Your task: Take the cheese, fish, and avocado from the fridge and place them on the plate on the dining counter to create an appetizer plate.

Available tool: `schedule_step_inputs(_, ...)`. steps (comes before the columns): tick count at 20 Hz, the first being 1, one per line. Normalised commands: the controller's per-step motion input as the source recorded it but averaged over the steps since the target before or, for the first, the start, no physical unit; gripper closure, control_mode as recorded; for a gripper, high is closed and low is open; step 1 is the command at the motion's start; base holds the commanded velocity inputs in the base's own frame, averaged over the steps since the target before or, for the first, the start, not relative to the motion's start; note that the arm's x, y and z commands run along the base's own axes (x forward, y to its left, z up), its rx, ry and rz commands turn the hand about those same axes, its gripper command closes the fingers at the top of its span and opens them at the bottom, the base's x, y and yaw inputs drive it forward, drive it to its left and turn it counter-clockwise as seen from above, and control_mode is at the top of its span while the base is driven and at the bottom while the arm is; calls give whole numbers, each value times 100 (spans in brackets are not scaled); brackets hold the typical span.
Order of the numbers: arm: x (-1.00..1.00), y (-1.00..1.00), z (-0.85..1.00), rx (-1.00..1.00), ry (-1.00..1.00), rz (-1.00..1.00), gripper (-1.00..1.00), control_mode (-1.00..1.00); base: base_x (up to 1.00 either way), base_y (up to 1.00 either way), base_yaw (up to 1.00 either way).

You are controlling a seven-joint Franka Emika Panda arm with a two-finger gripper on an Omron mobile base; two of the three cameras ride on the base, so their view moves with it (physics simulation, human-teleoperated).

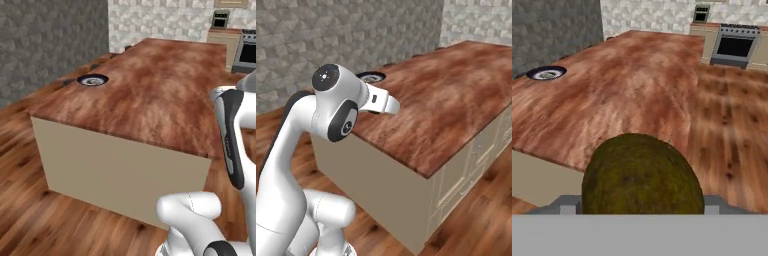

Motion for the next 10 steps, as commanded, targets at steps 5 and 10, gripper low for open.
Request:
schedule_step_inputs(5,0,0,0,0,0,0,100,100,79,100,-2)
schedule_step_inputs(10,0,0,0,0,0,0,100,100,70,100,-11)
